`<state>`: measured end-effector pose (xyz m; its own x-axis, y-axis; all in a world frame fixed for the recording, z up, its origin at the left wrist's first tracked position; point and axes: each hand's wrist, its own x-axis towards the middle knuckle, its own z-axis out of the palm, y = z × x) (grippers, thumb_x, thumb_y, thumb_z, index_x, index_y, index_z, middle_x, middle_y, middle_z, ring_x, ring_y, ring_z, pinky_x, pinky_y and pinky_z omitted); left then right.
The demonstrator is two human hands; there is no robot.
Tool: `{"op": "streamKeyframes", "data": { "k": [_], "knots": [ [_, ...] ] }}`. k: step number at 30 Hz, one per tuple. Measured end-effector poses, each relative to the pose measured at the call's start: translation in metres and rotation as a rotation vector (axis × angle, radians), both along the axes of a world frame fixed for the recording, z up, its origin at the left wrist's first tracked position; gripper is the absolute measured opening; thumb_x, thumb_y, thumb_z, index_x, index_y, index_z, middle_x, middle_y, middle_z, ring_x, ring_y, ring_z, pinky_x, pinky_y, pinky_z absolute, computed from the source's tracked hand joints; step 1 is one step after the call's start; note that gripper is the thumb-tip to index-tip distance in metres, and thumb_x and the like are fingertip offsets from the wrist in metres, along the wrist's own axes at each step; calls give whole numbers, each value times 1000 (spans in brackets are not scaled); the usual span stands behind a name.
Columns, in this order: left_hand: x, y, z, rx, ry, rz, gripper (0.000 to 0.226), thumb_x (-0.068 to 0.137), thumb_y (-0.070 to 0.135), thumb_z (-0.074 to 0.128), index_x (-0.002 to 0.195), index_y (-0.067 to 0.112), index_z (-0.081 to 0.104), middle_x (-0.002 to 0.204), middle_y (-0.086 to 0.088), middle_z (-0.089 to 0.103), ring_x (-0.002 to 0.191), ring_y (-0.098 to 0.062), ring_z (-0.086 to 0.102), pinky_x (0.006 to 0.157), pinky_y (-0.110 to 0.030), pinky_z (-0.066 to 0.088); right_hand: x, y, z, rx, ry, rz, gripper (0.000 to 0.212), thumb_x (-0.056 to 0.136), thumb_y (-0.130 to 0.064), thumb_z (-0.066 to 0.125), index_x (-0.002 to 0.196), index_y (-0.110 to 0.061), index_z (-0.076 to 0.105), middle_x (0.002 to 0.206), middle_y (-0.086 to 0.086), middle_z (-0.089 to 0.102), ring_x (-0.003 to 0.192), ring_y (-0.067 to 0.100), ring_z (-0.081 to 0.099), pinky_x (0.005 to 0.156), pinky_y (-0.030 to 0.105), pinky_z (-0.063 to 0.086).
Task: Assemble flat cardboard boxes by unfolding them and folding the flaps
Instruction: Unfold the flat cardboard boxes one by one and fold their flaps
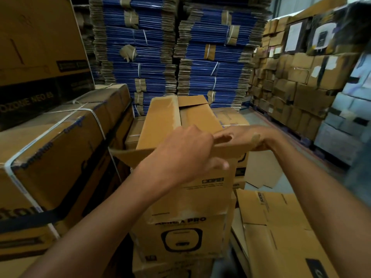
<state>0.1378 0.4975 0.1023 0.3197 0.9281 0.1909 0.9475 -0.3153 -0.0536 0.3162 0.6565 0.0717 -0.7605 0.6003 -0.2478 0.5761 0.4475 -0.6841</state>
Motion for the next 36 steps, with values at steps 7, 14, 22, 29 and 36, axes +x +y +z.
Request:
{"op": "streamKeyframes", "data": {
  "k": [7,14,22,29,36],
  "knots": [
    [-44,8,-33,-467,-14,-84,51,99,60,50,135,26,63,131,4,64,117,-17,58,99,-39,49,-29,-30,-37,505,-360,-61,79,72,-60,81,141,-45,46,137,-15,50,132,15,36,107,38,27],
    [-84,65,-78,-109,-141,-8,38,106,50,38,131,34,63,136,7,50,124,-18,41,100,-43,35,-33,-39,-62,740,-308,-73,78,75,-72,70,145,-49,42,152,-25,40,141,13,28,114,44,13],
    [-77,67,-36,259,-44,31,38,101,53,48,115,25,68,138,3,58,132,-20,46,110,-48,37,-27,-38,-63,784,-276,-118,73,80,-68,68,146,-46,45,153,-23,41,140,14,30,112,41,15],
    [-158,34,4,426,-145,532,32,93,9,62,125,15,63,126,-11,62,127,-35,42,106,-54,38,-19,-31,-65,737,-265,-155,65,85,-53,70,144,-44,48,148,-12,50,139,13,31,112,40,17],
    [-171,41,-43,-182,122,321,92,85,26,77,155,49,22,168,7,11,154,-26,12,119,-63,21,18,-5,-45,750,-458,-103,60,91,-19,68,143,-43,50,148,-18,48,141,13,32,119,46,18]
  ]
}}
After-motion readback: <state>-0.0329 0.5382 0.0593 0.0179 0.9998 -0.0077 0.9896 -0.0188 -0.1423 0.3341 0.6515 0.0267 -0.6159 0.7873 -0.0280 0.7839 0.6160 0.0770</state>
